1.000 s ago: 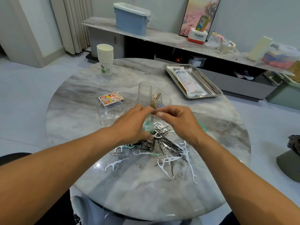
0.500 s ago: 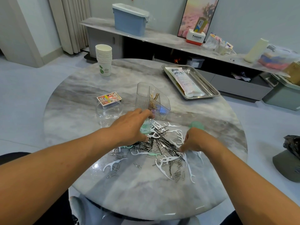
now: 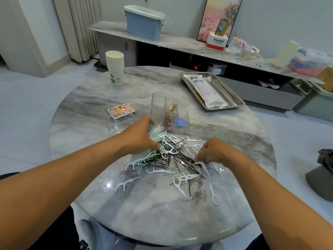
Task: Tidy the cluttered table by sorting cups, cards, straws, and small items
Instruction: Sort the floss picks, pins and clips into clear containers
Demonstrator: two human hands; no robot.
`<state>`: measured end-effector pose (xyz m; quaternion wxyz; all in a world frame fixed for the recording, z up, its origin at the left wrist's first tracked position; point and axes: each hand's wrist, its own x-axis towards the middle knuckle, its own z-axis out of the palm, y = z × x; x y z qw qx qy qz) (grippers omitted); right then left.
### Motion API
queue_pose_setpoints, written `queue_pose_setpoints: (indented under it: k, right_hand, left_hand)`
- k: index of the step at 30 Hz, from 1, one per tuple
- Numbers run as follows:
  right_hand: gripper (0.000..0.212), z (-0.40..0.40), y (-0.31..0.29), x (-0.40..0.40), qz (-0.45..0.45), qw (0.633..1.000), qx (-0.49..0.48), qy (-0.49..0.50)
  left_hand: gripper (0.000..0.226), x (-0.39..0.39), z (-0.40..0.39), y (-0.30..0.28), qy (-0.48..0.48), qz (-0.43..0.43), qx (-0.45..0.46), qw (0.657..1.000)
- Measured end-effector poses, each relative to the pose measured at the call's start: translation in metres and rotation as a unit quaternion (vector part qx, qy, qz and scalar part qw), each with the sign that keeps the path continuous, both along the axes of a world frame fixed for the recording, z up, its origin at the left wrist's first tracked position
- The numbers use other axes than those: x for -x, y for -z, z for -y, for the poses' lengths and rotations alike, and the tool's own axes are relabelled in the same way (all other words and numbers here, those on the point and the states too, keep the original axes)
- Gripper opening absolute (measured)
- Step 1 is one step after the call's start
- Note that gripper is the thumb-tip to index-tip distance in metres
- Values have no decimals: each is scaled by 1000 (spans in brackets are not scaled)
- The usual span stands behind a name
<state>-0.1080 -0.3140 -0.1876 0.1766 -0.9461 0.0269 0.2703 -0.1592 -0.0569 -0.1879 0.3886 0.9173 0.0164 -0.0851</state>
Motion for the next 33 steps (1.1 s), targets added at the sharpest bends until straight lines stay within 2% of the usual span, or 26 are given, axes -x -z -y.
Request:
queue_pose_setpoints:
  k: [2, 4, 9, 12, 16, 19, 21, 24, 25, 27, 29, 31, 33]
  right_hand:
    - [20, 0, -1, 0, 15, 999, -33, 12]
    - [18, 0, 1, 0, 29, 996, -80, 41]
    - [30, -3, 8, -1, -23, 983, -165, 78]
    - [18, -8, 7, 1, -55, 976, -194, 84]
    - [19, -10, 7, 1, -87, 965, -227, 103]
    - [18, -10, 8, 1, -107, 953, -253, 125]
    - [16, -10, 7, 2, -124, 944, -271, 139]
    - [14, -11, 8, 2, -141, 933, -292, 155]
    - [14, -11, 8, 3, -142, 930, -298, 159]
    - [13, -12, 7, 3, -140, 926, -312, 162]
    - [13, -14, 6, 5, -135, 920, -331, 160]
    - [12, -17, 4, 7, -135, 911, -357, 153]
    - [13, -20, 4, 10, -139, 903, -380, 142]
  left_hand:
    - [74, -2, -6, -1, -30, -19, 53, 998]
    - [72, -2, -13, 3, -39, -42, 67, 996]
    - [78, 1, -30, 17, -54, -71, 57, 994]
    - [76, 0, -39, 20, -98, -65, 82, 990]
    - [76, 2, -46, 22, -113, -70, 38, 990]
    - [89, 5, -49, 21, -108, -70, 4, 992]
    - [106, 7, -48, 17, -101, -68, -2, 993]
    - [124, 11, -41, 6, -81, -10, -43, 996]
    - [121, 13, -36, 1, -75, 33, -71, 994]
    - [101, 16, -21, -11, -69, 134, -98, 984]
    - [68, 19, -4, -19, -49, 173, -50, 982]
    - [41, 22, 12, -18, -25, 97, 54, 994]
    - [32, 21, 26, -8, -25, 1, 164, 986]
